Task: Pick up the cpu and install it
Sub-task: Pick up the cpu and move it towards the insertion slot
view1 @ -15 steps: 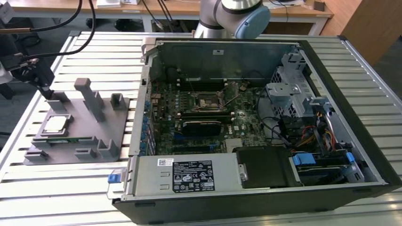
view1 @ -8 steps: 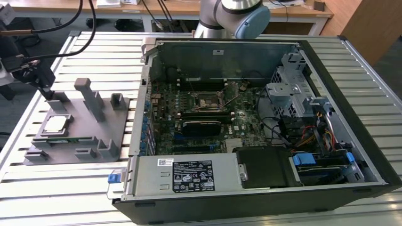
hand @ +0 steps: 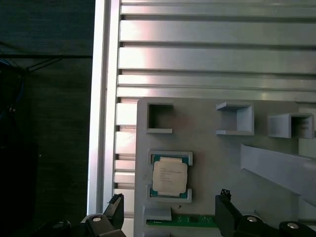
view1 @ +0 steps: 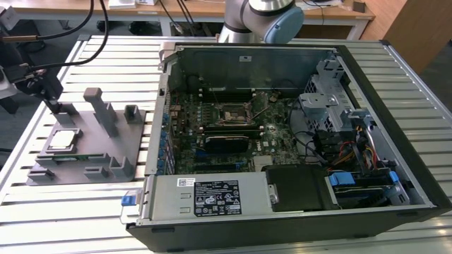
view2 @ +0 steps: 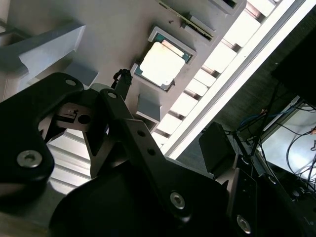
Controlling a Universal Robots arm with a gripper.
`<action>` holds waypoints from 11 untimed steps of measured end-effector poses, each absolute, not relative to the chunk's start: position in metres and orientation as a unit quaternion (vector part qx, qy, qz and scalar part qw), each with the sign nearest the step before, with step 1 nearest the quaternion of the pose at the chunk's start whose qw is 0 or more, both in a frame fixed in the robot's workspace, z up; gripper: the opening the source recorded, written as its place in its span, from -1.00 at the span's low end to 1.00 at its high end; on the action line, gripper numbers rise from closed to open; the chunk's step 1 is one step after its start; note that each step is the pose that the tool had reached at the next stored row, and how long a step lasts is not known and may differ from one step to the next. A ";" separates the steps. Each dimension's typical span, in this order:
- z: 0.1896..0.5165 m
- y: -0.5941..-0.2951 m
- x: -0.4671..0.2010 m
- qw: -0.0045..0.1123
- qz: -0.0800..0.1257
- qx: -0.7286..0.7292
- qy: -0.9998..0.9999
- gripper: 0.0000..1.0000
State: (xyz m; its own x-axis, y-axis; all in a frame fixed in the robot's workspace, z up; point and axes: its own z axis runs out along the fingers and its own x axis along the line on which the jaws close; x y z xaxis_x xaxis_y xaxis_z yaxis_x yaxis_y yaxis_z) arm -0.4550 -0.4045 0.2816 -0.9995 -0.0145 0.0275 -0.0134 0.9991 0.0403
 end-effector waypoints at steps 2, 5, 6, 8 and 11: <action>0.281 -0.404 -0.455 0.014 -0.020 0.007 -1.000 0.64; 0.280 -0.404 -0.455 0.014 -0.020 0.007 -1.000 0.64; 0.279 -0.405 -0.455 0.014 -0.020 0.007 -1.000 0.64; 0.278 -0.404 -0.455 0.014 -0.020 0.007 -1.000 0.64; 0.277 -0.405 -0.455 0.014 -0.020 0.007 -1.000 0.64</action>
